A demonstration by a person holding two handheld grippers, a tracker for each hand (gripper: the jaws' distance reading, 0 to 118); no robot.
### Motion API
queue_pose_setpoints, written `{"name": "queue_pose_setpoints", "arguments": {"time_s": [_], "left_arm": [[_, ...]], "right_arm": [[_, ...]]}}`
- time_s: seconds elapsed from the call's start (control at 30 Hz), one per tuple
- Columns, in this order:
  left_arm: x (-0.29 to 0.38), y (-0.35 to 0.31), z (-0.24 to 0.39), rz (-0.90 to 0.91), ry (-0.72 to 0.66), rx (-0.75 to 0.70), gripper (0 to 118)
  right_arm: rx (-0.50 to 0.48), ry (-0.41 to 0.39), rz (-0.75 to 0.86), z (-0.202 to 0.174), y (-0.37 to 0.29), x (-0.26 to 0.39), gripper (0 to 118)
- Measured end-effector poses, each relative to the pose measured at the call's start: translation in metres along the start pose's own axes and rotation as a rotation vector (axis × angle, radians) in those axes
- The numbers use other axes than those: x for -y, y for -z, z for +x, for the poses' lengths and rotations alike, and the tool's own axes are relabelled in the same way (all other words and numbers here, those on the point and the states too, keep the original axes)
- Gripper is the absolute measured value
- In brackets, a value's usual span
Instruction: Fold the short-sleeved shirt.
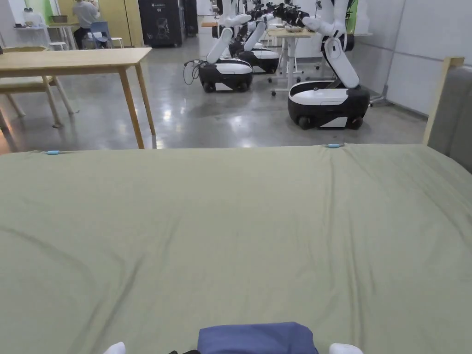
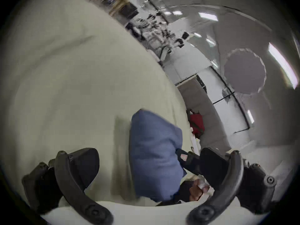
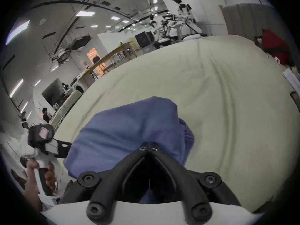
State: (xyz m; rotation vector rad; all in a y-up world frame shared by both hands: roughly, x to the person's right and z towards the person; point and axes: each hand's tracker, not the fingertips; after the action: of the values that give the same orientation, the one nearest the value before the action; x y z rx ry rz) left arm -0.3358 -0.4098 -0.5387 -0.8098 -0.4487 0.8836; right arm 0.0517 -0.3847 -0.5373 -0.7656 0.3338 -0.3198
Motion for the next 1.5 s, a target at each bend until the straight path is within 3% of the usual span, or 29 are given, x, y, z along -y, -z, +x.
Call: {"name": "queue_pose_setpoints", "arguments": {"time_s": [0.1, 0.17, 0.2, 0.23, 0.3, 0.33, 0.47, 0.63, 0.73, 0.93, 1.1, 1.13, 1.17, 1.2, 1.27, 1.33, 1.5], "left_arm": [[0.015, 0.043, -0.015, -0.116, -0.122, 0.147, 118], [0.025, 0.068, -0.003, -0.092, -0.124, 0.272, 113], [0.027, 0.08, -0.001, -0.128, -0.193, 0.302, 80], [0.029, 0.087, 0.001, -0.134, -0.242, 0.293, 25], [0.027, 0.089, 0.005, -0.1, -0.242, 0.207, 23], [0.028, 0.085, 0.0, -0.082, -0.224, 0.125, 23], [0.008, 0.043, -0.005, -0.07, -0.163, 0.124, 23], [-0.058, -0.063, -0.056, 0.049, -0.053, -0.004, 23], [-0.115, -0.139, -0.099, 0.073, 0.027, -0.179, 23], [-0.214, -0.268, -0.16, 0.103, 0.135, -0.388, 23], [-0.244, -0.309, -0.2, 0.086, 0.099, -0.441, 25], [-0.244, -0.311, -0.205, 0.081, 0.108, -0.455, 41], [-0.245, -0.313, -0.208, 0.075, 0.113, -0.46, 74], [-0.25, -0.315, -0.207, 0.093, 0.155, -0.505, 114], [-0.248, -0.328, -0.204, 0.123, 0.218, -0.55, 117], [-0.241, -0.35, -0.195, 0.17, 0.188, -0.516, 115], [-0.227, -0.375, -0.165, 0.279, 0.24, -0.699, 112]], "right_arm": [[0.001, -0.036, -0.004, -0.002, -0.002, -0.002, 1], [0.001, -0.052, 0.01, -0.005, -0.005, -0.003, 1], [0.002, -0.061, 0.026, -0.007, -0.007, -0.002, 1], [0.002, -0.072, 0.054, -0.008, -0.011, -0.002, 1], [-0.005, -0.085, 0.086, -0.011, -0.019, -0.003, 1], [-0.009, -0.09, 0.093, -0.013, -0.023, -0.004, 1], [-0.006, -0.146, 0.121, -0.034, -0.035, -0.011, 1], [-0.03, -0.199, 0.127, -0.074, -0.031, -0.015, 1], [-0.065, -0.22, 0.118, -0.101, -0.02, -0.013, 1], [-0.122, -0.276, 0.08, -0.145, 0.011, -0.011, 1], [-0.133, -0.324, 0.07, -0.178, 0.023, -0.011, 1], [-0.137, -0.325, 0.069, -0.175, 0.026, -0.011, 1], [-0.139, -0.325, 0.066, -0.175, 0.028, -0.012, 1], [-0.142, -0.327, 0.062, -0.176, 0.028, -0.012, 1], [-0.135, -0.345, 0.056, -0.174, 0.028, -0.013, 1], [-0.126, -0.359, 0.058, -0.172, 0.027, -0.013, 1], [-0.116, -0.346, 0.061, -0.166, 0.023, -0.015, 1]]}}
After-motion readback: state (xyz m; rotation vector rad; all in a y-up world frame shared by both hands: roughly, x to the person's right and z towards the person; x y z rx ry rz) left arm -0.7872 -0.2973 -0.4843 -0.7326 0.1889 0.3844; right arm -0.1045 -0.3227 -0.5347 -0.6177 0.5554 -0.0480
